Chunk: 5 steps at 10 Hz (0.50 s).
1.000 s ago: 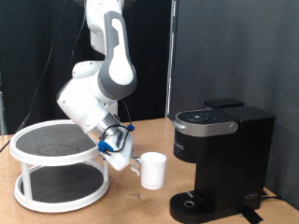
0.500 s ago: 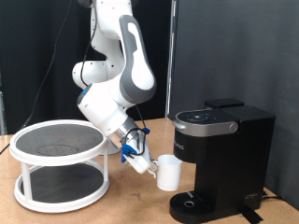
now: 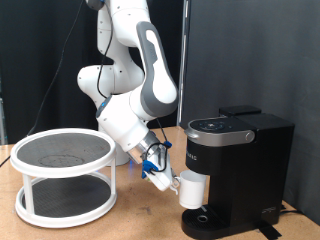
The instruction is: Make a cup of coffee with the keurig machine
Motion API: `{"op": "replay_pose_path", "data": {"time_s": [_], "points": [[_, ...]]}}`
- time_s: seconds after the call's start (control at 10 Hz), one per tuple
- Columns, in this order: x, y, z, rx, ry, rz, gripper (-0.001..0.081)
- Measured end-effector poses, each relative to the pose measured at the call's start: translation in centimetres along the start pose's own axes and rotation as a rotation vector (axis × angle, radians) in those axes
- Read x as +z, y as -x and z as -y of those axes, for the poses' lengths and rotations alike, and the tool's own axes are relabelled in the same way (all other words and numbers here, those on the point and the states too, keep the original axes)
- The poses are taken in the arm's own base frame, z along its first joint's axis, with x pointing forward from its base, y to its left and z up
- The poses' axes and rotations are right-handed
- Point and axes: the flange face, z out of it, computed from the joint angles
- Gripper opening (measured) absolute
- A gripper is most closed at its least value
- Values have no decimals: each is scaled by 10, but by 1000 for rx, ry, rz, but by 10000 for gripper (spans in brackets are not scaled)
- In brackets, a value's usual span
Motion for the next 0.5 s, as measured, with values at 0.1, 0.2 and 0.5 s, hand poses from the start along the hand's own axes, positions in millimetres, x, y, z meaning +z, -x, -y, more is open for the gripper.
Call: {"op": "replay_pose_path", "data": {"time_s": [0.1, 0.2, 0.5], "points": [[5, -2, 1, 3, -4, -5, 4], [9, -4, 1, 3, -6, -7, 4], [21, -5, 3, -7, -1, 9, 4]]}}
